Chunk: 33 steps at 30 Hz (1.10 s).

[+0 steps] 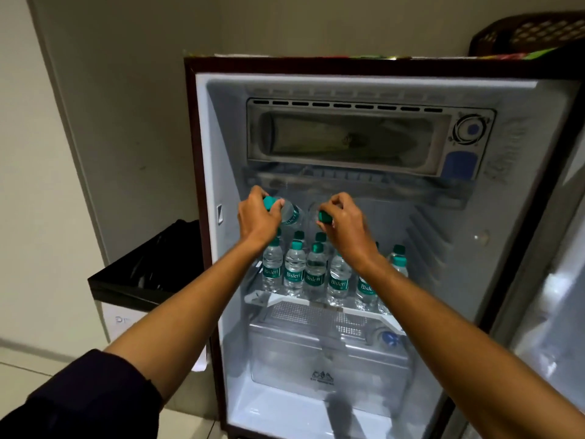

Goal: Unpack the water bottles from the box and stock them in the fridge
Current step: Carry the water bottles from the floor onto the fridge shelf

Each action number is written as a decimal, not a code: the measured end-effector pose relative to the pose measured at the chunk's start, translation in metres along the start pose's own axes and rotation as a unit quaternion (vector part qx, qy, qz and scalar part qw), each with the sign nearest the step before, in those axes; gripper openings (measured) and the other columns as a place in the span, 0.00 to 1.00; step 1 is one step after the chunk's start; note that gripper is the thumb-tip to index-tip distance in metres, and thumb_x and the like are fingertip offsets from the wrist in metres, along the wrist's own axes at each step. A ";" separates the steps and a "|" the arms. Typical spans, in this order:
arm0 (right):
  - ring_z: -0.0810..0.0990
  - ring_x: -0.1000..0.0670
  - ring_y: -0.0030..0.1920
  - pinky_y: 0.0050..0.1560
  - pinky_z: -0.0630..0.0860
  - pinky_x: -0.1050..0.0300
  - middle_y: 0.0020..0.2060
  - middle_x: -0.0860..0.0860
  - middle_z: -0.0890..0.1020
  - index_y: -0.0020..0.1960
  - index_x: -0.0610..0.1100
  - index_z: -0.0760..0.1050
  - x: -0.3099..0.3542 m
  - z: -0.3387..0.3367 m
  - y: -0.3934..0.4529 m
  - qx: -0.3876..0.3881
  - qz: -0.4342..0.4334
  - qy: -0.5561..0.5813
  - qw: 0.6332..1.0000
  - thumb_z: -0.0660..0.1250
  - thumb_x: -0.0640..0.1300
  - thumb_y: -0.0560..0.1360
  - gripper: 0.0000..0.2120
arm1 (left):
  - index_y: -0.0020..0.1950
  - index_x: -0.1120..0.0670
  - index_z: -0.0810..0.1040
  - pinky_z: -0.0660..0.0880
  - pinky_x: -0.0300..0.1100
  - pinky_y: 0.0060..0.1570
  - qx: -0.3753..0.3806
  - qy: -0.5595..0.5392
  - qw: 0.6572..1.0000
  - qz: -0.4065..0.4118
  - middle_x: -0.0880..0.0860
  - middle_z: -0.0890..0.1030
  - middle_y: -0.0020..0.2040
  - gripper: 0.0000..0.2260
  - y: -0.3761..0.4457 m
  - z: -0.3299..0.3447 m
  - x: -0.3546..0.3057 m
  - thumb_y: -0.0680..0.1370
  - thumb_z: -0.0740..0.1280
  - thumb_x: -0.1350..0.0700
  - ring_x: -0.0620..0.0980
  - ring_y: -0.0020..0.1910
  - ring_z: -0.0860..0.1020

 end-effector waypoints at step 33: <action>0.76 0.46 0.49 0.53 0.70 0.57 0.49 0.41 0.79 0.51 0.36 0.75 -0.120 0.139 0.109 0.112 0.143 0.122 0.976 0.70 0.45 0.76 0.12 | 0.54 0.58 0.79 0.73 0.47 0.59 0.164 0.222 0.960 0.038 0.59 0.80 0.55 0.16 0.120 0.156 0.089 0.79 0.65 0.46 0.56 0.55 0.77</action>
Point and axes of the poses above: each hand's wrist, its own y-axis towards the middle knuckle, its own z-axis out of the palm, x = y × z, the point moved 8 cm from there along y, towards the middle knuckle
